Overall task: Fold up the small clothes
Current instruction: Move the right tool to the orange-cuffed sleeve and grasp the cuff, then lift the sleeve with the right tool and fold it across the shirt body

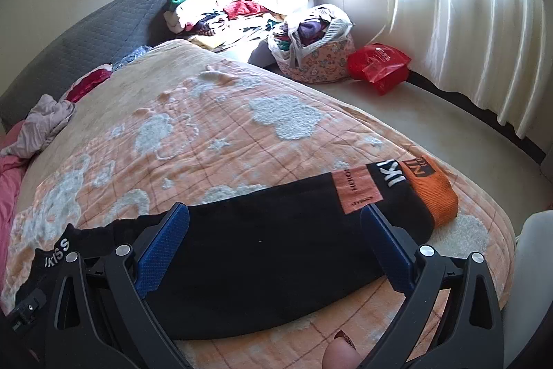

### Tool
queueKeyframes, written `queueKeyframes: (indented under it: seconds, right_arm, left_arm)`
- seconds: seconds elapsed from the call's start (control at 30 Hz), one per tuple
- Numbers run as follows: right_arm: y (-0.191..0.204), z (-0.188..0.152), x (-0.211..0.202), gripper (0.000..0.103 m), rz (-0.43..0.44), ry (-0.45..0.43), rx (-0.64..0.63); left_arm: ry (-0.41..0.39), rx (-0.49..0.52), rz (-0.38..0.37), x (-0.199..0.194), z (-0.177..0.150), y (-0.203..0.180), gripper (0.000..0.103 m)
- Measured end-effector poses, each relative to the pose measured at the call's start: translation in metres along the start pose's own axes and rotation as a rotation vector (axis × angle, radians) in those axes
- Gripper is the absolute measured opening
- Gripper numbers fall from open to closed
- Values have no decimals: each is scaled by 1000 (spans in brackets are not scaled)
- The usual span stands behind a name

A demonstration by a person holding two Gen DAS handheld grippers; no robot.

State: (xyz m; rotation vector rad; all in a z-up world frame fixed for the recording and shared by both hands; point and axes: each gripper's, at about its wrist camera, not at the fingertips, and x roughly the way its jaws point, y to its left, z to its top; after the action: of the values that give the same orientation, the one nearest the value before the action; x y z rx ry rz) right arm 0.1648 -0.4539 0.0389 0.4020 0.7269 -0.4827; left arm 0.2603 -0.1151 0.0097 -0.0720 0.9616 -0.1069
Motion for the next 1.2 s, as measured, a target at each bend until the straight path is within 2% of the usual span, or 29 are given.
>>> queueKeyframes:
  seconds: [0.27, 0.6, 0.73, 0.83, 1.2]
  right_arm:
    - [-38, 3, 10, 99, -51, 19, 157]
    - [-98, -9, 22, 99, -104, 52, 467]
    - [-106, -11, 39, 99, -91, 103, 487]
    - [-115, -15, 58, 99, -47, 169, 543]
    - [-136, -7, 69, 99, 89, 166, 607]
  left_arm:
    - [37, 16, -3, 21, -2, -15, 94]
    - [55, 34, -11, 32, -5, -29, 94]
    - [60, 36, -7, 36, -4, -29, 94]
    - [70, 31, -6, 39, -3, -25, 94]
    - [60, -3, 24, 31, -8, 5, 94]
